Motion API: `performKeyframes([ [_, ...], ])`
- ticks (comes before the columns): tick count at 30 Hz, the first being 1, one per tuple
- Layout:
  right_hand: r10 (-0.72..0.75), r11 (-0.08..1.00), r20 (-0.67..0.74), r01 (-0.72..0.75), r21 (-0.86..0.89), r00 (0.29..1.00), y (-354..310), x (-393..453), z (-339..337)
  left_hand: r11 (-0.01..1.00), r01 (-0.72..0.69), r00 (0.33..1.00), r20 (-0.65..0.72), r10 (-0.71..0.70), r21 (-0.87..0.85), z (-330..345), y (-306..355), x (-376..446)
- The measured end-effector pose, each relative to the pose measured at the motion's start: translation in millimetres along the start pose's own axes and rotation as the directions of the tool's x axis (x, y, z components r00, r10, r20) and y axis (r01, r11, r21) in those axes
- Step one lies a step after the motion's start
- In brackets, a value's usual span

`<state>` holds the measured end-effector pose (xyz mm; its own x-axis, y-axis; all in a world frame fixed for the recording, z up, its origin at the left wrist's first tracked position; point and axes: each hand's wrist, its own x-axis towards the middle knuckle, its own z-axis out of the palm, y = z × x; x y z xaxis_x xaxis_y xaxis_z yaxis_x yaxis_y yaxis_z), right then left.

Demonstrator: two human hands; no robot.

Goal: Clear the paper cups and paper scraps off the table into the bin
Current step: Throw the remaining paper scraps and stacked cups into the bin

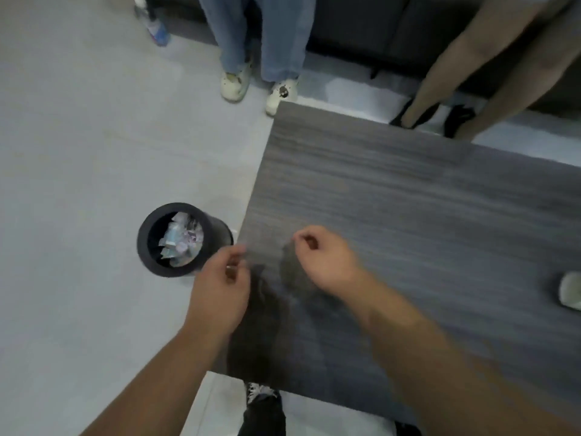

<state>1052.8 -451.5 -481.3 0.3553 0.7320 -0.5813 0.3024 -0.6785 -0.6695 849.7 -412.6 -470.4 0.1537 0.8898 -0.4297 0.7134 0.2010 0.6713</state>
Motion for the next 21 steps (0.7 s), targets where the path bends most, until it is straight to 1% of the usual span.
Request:
performKeyframes([
  [4,0.109,0.979,-0.033,-0.102,0.176,0.993,62.9,-98.4,-98.7,0.981,-0.103,0.976,0.204,0.069,0.162,87.2,75.8,-53.2],
  [5,0.145,0.969,-0.043,-0.133,0.208,0.989,82.0,-122.1,-125.8,0.97,-0.14,0.96,0.267,0.084,0.199,114.2,92.1,-66.1],
  [7,0.22,0.949,-0.111,-0.186,0.255,0.969,127.0,-167.0,-182.1,0.943,-0.218,0.914,0.391,0.108,0.25,175.7,125.2,-95.4],
  [11,0.376,0.899,-0.269,-0.277,0.34,0.887,221.0,-244.0,-294.1,0.926,-0.283,0.819,0.566,0.097,0.25,297.2,184.4,-172.8],
  [13,0.446,0.866,-0.347,-0.3,0.4,0.825,265.4,-275.8,-341.6,0.907,-0.317,0.765,0.639,0.072,0.277,350.8,199.8,-207.6],
  [16,0.534,0.824,-0.474,-0.305,0.478,0.7,327.8,-307.7,-391.9,0.858,-0.337,0.724,0.69,-0.027,0.387,409.9,212.8,-235.3],
  [18,0.601,0.788,-0.511,-0.353,0.504,0.615,374.7,-321.6,-412.2,0.799,-0.342,0.717,0.687,-0.119,0.495,439.8,218.5,-243.9],
  [20,0.657,0.75,-0.498,-0.423,0.509,0.566,421.6,-330.0,-423.1,0.732,-0.345,0.723,0.664,-0.192,0.588,460.0,222.7,-249.6],
  [21,0.669,0.742,-0.479,-0.485,0.462,0.568,443.0,-331.9,-426.1,0.704,-0.344,0.733,0.646,-0.213,0.622,467.2,224.1,-251.8],
])
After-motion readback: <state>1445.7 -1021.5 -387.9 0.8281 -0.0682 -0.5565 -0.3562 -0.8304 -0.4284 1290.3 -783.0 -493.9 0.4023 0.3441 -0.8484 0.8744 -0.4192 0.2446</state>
